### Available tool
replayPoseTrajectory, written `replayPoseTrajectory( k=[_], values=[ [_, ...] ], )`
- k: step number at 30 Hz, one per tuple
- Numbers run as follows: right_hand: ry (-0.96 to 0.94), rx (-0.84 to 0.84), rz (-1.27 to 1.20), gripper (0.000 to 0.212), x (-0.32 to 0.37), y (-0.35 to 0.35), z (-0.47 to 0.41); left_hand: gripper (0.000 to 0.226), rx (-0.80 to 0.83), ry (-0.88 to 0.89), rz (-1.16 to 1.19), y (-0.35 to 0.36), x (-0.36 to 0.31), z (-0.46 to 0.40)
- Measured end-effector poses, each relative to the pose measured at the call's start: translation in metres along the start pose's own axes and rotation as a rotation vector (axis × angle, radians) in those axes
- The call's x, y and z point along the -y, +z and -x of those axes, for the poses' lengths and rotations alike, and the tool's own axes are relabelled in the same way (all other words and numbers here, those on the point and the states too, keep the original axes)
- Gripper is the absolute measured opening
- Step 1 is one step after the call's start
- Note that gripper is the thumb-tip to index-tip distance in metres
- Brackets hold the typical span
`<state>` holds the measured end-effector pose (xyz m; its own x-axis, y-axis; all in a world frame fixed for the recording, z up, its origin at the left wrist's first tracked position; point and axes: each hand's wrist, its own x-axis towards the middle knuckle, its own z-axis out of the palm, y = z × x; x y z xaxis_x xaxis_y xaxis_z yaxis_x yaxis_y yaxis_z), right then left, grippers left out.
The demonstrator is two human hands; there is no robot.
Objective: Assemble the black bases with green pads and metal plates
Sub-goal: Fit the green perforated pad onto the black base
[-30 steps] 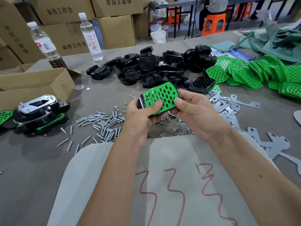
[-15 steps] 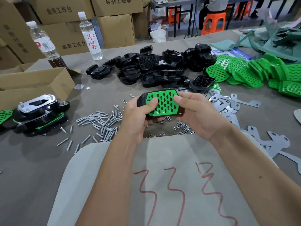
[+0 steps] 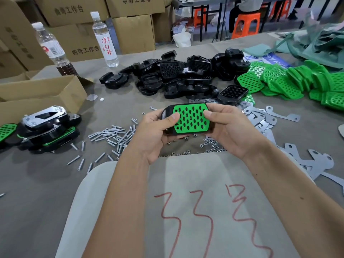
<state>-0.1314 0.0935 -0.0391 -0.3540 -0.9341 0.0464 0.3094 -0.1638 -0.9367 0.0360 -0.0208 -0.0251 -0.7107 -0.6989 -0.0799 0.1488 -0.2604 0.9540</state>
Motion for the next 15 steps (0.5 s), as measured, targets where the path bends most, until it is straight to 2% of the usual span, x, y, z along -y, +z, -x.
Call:
replayPoseTrajectory(
  k=[5,9,15],
  values=[
    [0.014,-0.055,0.019,0.031,-0.001,-0.003,-0.001,0.026,-0.086,0.046,-0.064,-0.005,0.0,-0.001],
    [0.041,-0.1,0.015,0.028,-0.001,-0.005,-0.001,0.024,-0.141,0.026,-0.251,-0.005,0.003,-0.002],
    [0.03,-0.067,0.036,0.021,-0.002,-0.006,0.001,0.022,-0.18,0.004,-0.331,0.004,0.007,-0.005]
  ],
)
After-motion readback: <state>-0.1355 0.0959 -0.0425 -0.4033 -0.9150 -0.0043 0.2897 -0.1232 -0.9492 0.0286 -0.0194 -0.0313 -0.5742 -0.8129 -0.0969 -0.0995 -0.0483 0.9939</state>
